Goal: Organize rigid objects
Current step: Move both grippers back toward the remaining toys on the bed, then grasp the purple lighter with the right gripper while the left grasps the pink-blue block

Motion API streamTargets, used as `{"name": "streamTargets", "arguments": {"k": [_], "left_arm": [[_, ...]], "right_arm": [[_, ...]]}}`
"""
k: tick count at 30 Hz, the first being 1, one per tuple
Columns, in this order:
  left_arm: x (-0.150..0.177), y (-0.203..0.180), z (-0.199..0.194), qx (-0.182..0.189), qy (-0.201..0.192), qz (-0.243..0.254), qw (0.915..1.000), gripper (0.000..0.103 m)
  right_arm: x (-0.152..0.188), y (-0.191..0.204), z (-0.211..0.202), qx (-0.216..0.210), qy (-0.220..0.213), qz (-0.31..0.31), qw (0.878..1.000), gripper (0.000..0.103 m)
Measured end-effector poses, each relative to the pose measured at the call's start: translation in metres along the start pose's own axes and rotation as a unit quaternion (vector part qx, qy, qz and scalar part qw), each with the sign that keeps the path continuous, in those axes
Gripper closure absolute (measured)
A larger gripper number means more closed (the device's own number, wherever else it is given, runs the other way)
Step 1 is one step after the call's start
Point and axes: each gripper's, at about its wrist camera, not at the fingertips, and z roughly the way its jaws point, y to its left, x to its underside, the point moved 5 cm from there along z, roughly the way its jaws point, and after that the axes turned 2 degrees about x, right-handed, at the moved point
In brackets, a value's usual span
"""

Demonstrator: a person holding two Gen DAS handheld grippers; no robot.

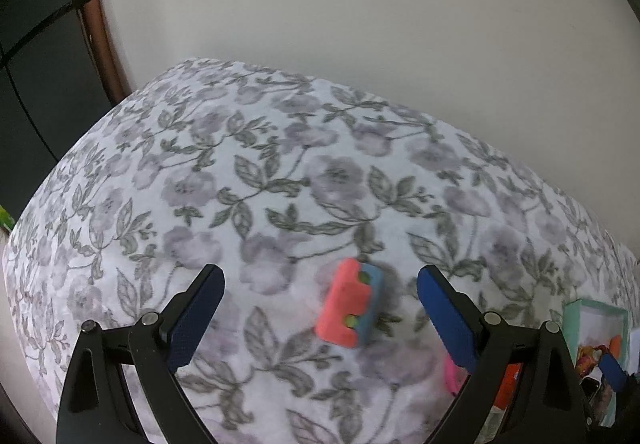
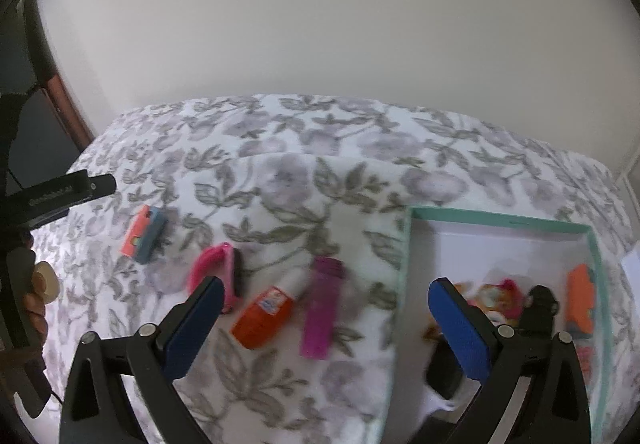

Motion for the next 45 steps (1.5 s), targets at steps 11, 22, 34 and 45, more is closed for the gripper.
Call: {"name": "streamTargets", "arguments": {"k": [11,22,34,45], "left_arm": [[0.006,0.007,0.021,0.055,0.027,-0.036,0.9975,0.006],[0.022,-0.005,0.045,0.04,0.055,-0.021,0.9975,0.019],[0.039,-0.016,0.069,0.037,0.086,0.0,0.9956,0.042],[0.042,-0.023,0.07,0.021,0.089,0.02,0.9956,0.052]], "right_arm": [[0.011,0.01,0.02,-0.009,0.016,-0.011,1.0,0.022],[0.026,-0.003,0.04,0.014,0.064,0.0,0.998,0.053],[0.036,0.003,0.054,0.042,0.081,-0.037,0.995,0.057],[0.036,0.005,0.056,0.044,0.071,-0.045,0.995,0.061]]}}
